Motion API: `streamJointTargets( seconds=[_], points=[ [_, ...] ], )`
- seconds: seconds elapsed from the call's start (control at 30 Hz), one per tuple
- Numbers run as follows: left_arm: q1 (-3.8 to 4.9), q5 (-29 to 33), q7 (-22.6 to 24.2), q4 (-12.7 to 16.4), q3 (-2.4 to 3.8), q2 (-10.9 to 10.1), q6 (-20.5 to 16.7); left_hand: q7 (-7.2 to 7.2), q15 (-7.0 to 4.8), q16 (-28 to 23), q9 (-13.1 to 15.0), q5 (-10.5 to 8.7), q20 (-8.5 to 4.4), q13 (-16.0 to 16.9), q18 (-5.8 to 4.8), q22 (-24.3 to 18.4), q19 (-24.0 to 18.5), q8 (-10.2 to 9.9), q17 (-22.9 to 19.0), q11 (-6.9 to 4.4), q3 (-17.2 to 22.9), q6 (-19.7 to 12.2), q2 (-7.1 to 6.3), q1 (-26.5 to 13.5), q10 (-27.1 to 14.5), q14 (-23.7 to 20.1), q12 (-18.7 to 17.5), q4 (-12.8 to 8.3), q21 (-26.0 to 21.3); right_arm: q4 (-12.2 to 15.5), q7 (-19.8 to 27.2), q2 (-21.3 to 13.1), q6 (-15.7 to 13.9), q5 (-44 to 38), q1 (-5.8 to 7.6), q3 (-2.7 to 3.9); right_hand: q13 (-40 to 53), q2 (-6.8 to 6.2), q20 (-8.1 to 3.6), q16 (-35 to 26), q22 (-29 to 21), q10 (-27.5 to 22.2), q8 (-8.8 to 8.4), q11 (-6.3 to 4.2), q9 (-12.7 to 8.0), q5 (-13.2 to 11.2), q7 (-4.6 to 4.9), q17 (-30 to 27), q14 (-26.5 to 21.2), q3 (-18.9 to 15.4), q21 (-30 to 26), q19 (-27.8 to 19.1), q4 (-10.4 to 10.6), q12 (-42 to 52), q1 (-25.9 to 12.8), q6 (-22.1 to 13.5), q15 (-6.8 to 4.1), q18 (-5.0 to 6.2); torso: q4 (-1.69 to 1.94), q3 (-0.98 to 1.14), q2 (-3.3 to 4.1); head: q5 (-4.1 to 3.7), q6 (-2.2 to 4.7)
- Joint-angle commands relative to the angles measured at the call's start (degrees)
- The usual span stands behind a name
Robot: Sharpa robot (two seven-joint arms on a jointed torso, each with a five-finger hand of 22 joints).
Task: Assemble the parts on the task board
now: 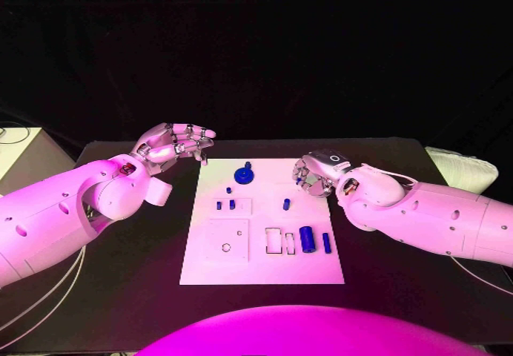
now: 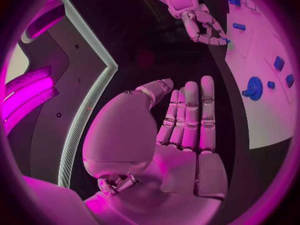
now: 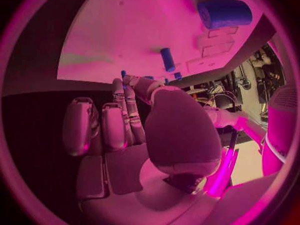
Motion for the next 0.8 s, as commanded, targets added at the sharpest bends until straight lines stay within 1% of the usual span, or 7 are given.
streamJointTargets(
  seconds=[0.03, 0.1, 0.2, 0.33, 0.47, 0.63, 0.8],
  points=[
    [-0.10, 0.43, 0.17, -0.05, 0.06, 0.20, 0.90, 0.21, 0.03, -0.35, -0.06, -0.10, 0.05, -0.13, 0.87, -0.08, 0.27, 0.12, -0.10, 0.16, -0.26, 0.12, 0.32, 0.42, 0.08, -0.14, -0.37, 0.00, -0.41, 1.52, -0.40, -0.79, -2.06, -0.43, 0.44, 0.15, 0.10, 0.29, -0.42, 0.20, 4.61, 2.29, 0.28, -1.97, 0.10, 0.30, 0.11, 0.08, 2.65, 0.17, 0.38, 2.43, -0.04, 0.00, -0.01, 0.22, -0.44, -0.76, -0.02, -0.01, 0.00, -0.02, 0.00],
    [-0.10, 0.44, 0.15, -0.11, 0.06, 0.25, 0.88, 0.21, 0.03, -0.35, -0.06, -0.10, 0.05, -0.13, 0.87, -0.08, 0.27, 0.12, -0.10, 0.16, -0.26, 0.12, 0.32, 0.42, 0.08, -0.14, -0.37, 0.00, -0.41, 2.56, -0.46, -1.32, -2.33, -0.34, 0.66, 0.24, 0.13, 0.26, -0.43, 0.22, 4.66, 2.33, 0.32, -1.98, 0.17, 0.25, 0.10, 0.07, 2.66, 0.20, 0.44, 2.43, -0.08, -0.02, -0.03, 0.24, -0.44, -0.76, -0.02, 0.00, 0.01, -0.04, 0.00],
    [-0.11, 0.44, 0.14, -0.13, 0.06, 0.33, 0.82, 0.23, 0.05, -0.38, -0.08, -0.10, 0.06, -0.17, 0.87, -0.12, 0.30, 0.11, -0.11, 0.18, -0.30, 0.09, 0.30, 0.43, 0.02, -0.13, -0.43, 0.00, -0.45, 5.02, -0.38, -2.23, -2.93, 0.02, 0.88, 0.35, 0.13, 0.26, -0.43, 0.22, 4.66, 2.33, 0.32, -1.98, 0.17, 0.25, 0.10, 0.07, 2.66, 0.20, 0.44, 2.43, -0.08, -0.02, -0.03, 0.24, -0.44, -0.76, 0.02, 0.01, 0.04, 0.22, 0.00],
    [-0.14, 0.47, 0.15, -0.11, 0.06, 0.45, 0.71, 0.23, 0.05, -0.38, -0.08, -0.10, 0.06, -0.17, 0.87, -0.12, 0.30, 0.11, -0.11, 0.18, -0.30, 0.09, 0.30, 0.43, 0.02, -0.13, -0.43, 0.00, -0.45, 8.10, -0.03, -2.56, -3.26, 0.53, 0.77, 0.40, 0.15, 0.23, -0.44, 0.30, 4.71, 2.35, 0.35, -1.99, 0.21, 0.24, 0.09, 0.13, 2.67, 0.23, 0.51, 2.44, -0.11, -0.04, -0.04, 0.26, -0.45, -0.78, 0.03, 0.11, 0.15, 0.87, 0.00],
    [-0.19, 0.51, 0.16, 0.03, 0.06, 0.63, 0.59, 0.24, 0.06, -0.41, -0.10, -0.10, 0.06, -0.20, 0.87, -0.14, 0.32, 0.12, -0.12, 0.20, -0.32, 0.08, 0.31, 0.45, -0.02, -0.13, -0.48, 0.00, -0.48, 10.59, 0.38, -1.82, -3.24, 0.35, 0.22, 0.39, 0.18, 0.21, -0.45, 0.33, 4.70, 2.38, 0.38, -2.00, 0.27, 0.25, 0.09, 0.14, 2.67, 0.29, 0.47, 2.43, -0.16, -0.07, -0.02, 0.26, -0.46, -0.77, 0.02, 0.01, 0.12, 1.73, 0.00],
    [-0.23, 0.59, 0.13, 0.29, 0.06, 0.85, 0.37, 0.24, 0.06, -0.41, -0.10, -0.10, 0.06, -0.20, 0.87, -0.14, 0.32, 0.12, -0.12, 0.20, -0.32, 0.08, 0.31, 0.45, -0.02, -0.13, -0.48, 0.00, -0.48, 11.60, 0.81, 0.23, -2.64, -0.64, -0.56, 0.00, 0.19, 0.21, -0.46, 0.32, 4.71, 2.39, 0.38, -2.00, 0.29, 0.26, 0.09, 0.11, 2.66, 0.32, 0.48, 2.43, -0.18, -0.09, -0.01, 0.25, -0.46, -0.77, 0.11, -0.07, 0.10, 2.82, 0.00],
    [-0.25, 0.68, 0.07, 0.69, 0.06, 0.99, 0.13, 0.25, 0.07, -0.45, -0.11, -0.09, 0.06, -0.23, 0.87, -0.18, 0.35, 0.13, -0.13, 0.21, -0.34, 0.09, 0.33, 0.49, -0.05, -0.12, -0.52, 0.00, -0.52, 11.22, 1.10, 2.59, -2.03, -1.80, -1.93, -0.41, 0.21, 0.21, -0.46, 0.29, 4.64, 2.40, 0.39, -2.00, 0.33, 0.29, 0.10, 0.04, 2.65, 0.39, 0.33, 2.39, -0.22, -0.12, 0.01, 0.23, -0.47, -0.74, 0.20, -0.12, 0.16, 3.73, 0.00]
  ],
)
